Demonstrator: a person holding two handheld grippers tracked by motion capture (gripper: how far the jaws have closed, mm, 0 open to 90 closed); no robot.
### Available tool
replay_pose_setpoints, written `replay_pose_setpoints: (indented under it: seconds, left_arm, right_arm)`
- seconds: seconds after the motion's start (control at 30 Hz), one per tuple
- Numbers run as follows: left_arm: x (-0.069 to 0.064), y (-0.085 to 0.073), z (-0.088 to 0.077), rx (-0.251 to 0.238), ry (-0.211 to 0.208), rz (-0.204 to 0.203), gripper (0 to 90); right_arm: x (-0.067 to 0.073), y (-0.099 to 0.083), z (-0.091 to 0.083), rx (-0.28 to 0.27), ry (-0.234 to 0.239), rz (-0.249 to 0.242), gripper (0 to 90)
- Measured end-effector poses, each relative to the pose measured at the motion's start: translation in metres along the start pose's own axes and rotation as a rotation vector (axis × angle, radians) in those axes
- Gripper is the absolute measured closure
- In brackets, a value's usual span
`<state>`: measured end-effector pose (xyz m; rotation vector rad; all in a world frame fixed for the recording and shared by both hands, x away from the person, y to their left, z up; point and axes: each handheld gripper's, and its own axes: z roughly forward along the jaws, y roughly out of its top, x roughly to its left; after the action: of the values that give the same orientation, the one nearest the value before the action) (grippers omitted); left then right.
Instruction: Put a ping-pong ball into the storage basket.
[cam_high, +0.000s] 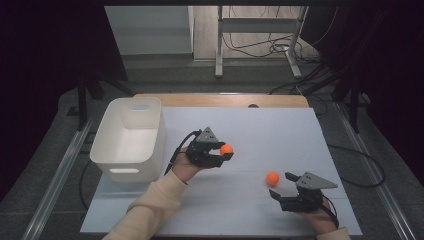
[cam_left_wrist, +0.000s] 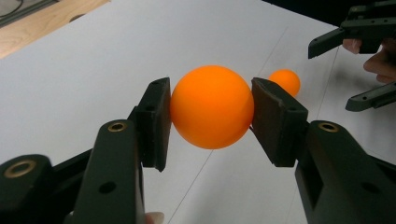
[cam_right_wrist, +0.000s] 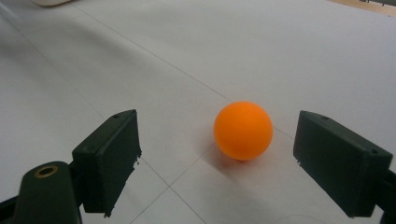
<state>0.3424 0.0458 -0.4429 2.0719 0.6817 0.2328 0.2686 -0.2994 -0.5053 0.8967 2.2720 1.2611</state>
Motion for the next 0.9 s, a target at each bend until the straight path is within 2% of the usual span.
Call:
replay_pose_setpoints:
  seconds: [0.53,0.9]
  left_arm:
    - [0.004,0.005,-0.021,-0.054,0.002,-0.014,50.2]
    - [0.006,0.01,-0.039,-0.112,0.015,-0.016,50.2]
  right_arm:
    - [0.0,0.0,0.0,-0.002,-0.002,-0.001,15.4]
    - [0.0,0.0,0.0,-0.002,-0.004,-0.002,15.4]
